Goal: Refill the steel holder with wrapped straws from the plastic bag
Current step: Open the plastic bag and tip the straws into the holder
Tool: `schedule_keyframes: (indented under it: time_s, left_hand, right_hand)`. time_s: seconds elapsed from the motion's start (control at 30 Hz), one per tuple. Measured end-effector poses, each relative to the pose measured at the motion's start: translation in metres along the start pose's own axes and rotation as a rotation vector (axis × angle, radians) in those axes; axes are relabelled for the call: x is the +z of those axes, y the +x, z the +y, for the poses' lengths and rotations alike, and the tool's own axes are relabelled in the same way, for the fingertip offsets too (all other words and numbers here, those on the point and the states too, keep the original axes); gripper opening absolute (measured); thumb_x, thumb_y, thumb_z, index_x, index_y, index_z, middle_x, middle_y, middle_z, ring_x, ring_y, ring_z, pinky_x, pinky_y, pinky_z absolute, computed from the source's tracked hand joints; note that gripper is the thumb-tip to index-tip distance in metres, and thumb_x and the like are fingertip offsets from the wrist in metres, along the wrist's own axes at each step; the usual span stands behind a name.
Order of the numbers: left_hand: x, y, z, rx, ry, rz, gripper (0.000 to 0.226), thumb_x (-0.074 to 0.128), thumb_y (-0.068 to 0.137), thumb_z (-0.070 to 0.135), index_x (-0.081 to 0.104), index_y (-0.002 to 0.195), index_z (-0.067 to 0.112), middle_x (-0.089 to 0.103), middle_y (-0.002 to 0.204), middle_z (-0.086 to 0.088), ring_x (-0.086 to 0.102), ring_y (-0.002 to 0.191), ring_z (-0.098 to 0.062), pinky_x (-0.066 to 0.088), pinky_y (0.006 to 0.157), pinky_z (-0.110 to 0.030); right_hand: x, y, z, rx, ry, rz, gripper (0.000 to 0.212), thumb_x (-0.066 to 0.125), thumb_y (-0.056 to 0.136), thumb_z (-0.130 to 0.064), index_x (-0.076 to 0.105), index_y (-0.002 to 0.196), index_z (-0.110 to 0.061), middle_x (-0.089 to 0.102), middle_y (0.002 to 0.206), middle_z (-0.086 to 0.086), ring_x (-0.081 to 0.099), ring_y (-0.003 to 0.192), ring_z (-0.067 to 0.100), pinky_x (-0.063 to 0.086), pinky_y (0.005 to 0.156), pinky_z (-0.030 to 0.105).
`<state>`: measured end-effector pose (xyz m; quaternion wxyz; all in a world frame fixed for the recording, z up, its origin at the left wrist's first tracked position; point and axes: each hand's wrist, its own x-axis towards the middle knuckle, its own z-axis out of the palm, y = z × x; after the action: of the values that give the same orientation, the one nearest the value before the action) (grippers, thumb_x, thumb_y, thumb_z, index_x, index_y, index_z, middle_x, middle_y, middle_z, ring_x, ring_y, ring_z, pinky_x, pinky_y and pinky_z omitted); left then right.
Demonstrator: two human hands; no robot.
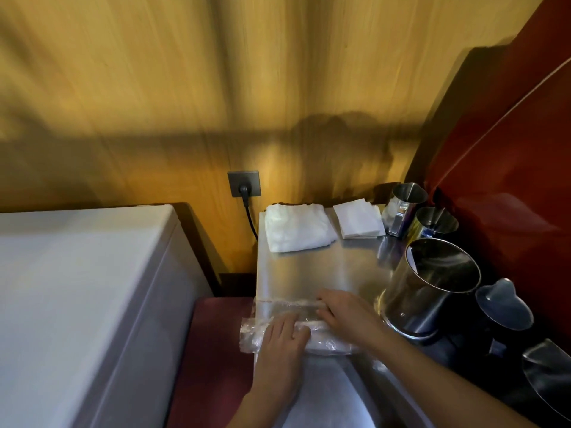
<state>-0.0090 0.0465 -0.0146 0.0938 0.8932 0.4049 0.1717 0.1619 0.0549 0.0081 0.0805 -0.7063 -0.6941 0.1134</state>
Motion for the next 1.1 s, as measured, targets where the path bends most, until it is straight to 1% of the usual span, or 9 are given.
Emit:
schedule_keyframes:
  time_s: [0.07, 0.23, 0.3, 0.4, 0.53, 0.73, 0.83, 0.93, 1.1]
  left_hand:
    - [0.001, -0.004, 0.002, 0.032, 0.000, -0.022, 0.044, 0.078, 0.040, 0.007, 0.065, 0.081, 0.017, 0.069, 0.109, -0.002, 0.063, 0.098, -0.020, 0.041, 0.086, -0.026]
    - [-0.002, -0.011, 0.008, 0.050, -0.004, -0.080, 0.047, 0.070, 0.044, 0.012, 0.064, 0.090, 0.018, 0.067, 0.095, 0.004, 0.065, 0.086, -0.018, 0.034, 0.085, -0.025]
    - [-0.001, -0.016, 0.009, 0.058, -0.002, -0.078, 0.055, 0.071, 0.050, 0.022, 0.063, 0.104, 0.017, 0.066, 0.099, 0.004, 0.064, 0.089, -0.018, 0.033, 0.087, -0.025]
    - [-0.005, -0.018, 0.012, 0.039, -0.023, -0.054, 0.052, 0.064, 0.065, 0.047, 0.062, 0.110, 0.021, 0.063, 0.090, 0.002, 0.060, 0.085, -0.019, 0.033, 0.084, -0.027]
    - [-0.009, -0.014, 0.017, 0.031, -0.049, 0.005, 0.031, 0.057, 0.071, 0.051, 0.062, 0.080, 0.022, 0.059, 0.088, -0.001, 0.052, 0.087, -0.019, 0.031, 0.082, -0.027]
    - [-0.011, -0.011, 0.020, 0.065, -0.028, 0.000, 0.036, 0.057, 0.072, 0.050, 0.062, 0.087, 0.018, 0.063, 0.078, 0.005, 0.061, 0.075, -0.018, 0.032, 0.077, -0.025]
    - [-0.011, -0.013, 0.021, 0.076, -0.033, 0.023, 0.031, 0.054, 0.075, 0.051, 0.066, 0.077, 0.023, 0.061, 0.077, 0.002, 0.054, 0.076, -0.016, 0.033, 0.074, -0.025]
    - [-0.008, -0.016, 0.019, 0.064, -0.076, 0.007, 0.026, 0.057, 0.073, 0.043, 0.058, 0.067, 0.018, 0.064, 0.085, -0.002, 0.060, 0.080, -0.020, 0.035, 0.075, -0.027]
    - [-0.009, -0.020, 0.018, 0.103, -0.031, -0.002, 0.022, 0.050, 0.082, 0.042, 0.061, 0.074, 0.024, 0.056, 0.063, 0.005, 0.058, 0.061, -0.017, 0.034, 0.064, -0.025]
  right_hand:
    - [0.002, 0.010, 0.002, -0.004, -0.026, -0.050, 0.031, 0.052, 0.086, -0.032, 0.051, 0.113, -0.016, 0.054, 0.120, 0.004, 0.046, 0.116, 0.024, 0.031, 0.095, 0.035]
    - [0.006, 0.022, 0.001, 0.048, 0.053, -0.244, 0.031, 0.066, 0.076, -0.037, 0.048, 0.095, -0.021, 0.058, 0.111, 0.002, 0.046, 0.108, 0.021, 0.025, 0.093, 0.037]
    - [0.008, 0.022, 0.001, 0.007, 0.076, -0.300, 0.018, 0.064, 0.079, -0.030, 0.046, 0.079, -0.025, 0.065, 0.104, 0.004, 0.051, 0.105, 0.022, 0.024, 0.094, 0.036]
    - [0.006, 0.023, -0.001, -0.052, 0.088, -0.321, 0.026, 0.058, 0.082, -0.023, 0.042, 0.062, -0.027, 0.058, 0.087, 0.000, 0.054, 0.101, 0.025, 0.029, 0.090, 0.036]
    - [0.001, 0.022, -0.001, -0.020, 0.189, -0.265, 0.030, 0.056, 0.086, -0.023, 0.039, 0.061, -0.026, 0.057, 0.086, 0.007, 0.055, 0.086, 0.026, 0.035, 0.072, 0.029]
    - [-0.011, 0.023, 0.006, 0.058, 0.220, -0.153, 0.030, 0.048, 0.091, -0.022, 0.033, 0.065, -0.026, 0.065, 0.098, 0.012, 0.049, 0.073, 0.019, 0.021, 0.052, 0.025]
    - [-0.019, 0.024, 0.005, 0.056, 0.203, -0.112, 0.017, 0.045, 0.091, -0.018, 0.033, 0.081, -0.024, 0.064, 0.099, 0.013, 0.058, 0.084, 0.031, 0.028, 0.059, 0.027]
    - [-0.030, 0.025, 0.002, 0.043, 0.214, -0.089, 0.018, 0.040, 0.095, -0.023, 0.031, 0.081, -0.019, 0.063, 0.097, 0.020, 0.057, 0.084, 0.037, 0.031, 0.062, 0.031]
    - [-0.046, 0.027, -0.003, 0.054, 0.211, -0.007, 0.021, 0.037, 0.096, -0.026, 0.045, 0.082, -0.014, 0.064, 0.094, 0.021, 0.055, 0.077, 0.034, 0.032, 0.063, 0.031]
